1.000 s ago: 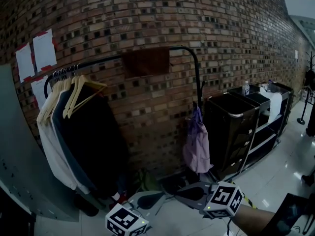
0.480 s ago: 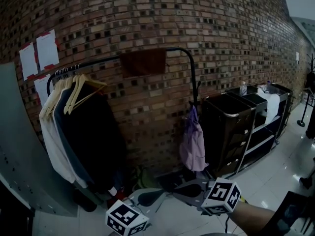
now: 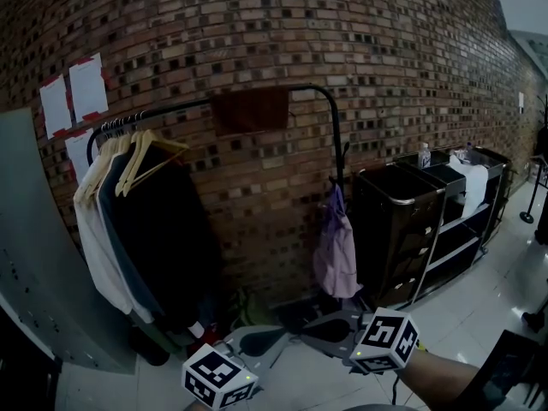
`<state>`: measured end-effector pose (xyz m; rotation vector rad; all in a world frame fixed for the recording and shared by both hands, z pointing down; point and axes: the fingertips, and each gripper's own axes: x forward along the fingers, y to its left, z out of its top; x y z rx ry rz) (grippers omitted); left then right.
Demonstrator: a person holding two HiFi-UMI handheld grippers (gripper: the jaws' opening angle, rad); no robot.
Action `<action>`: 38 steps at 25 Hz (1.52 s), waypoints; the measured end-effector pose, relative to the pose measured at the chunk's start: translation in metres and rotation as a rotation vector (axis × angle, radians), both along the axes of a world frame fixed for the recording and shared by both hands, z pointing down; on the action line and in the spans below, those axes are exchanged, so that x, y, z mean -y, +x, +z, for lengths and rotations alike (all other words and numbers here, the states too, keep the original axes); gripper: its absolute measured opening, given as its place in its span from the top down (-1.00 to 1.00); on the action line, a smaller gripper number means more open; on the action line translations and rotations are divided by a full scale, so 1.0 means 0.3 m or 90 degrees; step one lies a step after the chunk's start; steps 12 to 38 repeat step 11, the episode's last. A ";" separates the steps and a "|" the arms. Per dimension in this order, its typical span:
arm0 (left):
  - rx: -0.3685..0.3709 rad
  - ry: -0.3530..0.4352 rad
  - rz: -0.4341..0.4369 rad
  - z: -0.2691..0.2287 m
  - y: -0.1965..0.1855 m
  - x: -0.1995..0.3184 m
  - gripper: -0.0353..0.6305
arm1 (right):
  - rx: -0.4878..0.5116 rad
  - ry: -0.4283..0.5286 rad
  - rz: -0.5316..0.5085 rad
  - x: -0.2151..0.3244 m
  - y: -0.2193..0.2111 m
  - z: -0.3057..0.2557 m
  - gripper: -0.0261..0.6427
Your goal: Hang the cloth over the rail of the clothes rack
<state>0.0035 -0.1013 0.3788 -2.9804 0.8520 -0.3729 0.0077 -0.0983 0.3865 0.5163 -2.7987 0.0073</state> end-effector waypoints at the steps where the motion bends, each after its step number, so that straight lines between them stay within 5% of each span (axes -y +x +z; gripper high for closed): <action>1: 0.001 0.002 -0.001 -0.005 0.003 -0.002 0.89 | -0.001 0.001 -0.002 -0.003 0.002 -0.002 0.92; 38: 0.006 0.007 -0.008 -0.017 0.043 -0.027 0.89 | -0.001 0.008 -0.017 -0.030 0.038 -0.018 0.92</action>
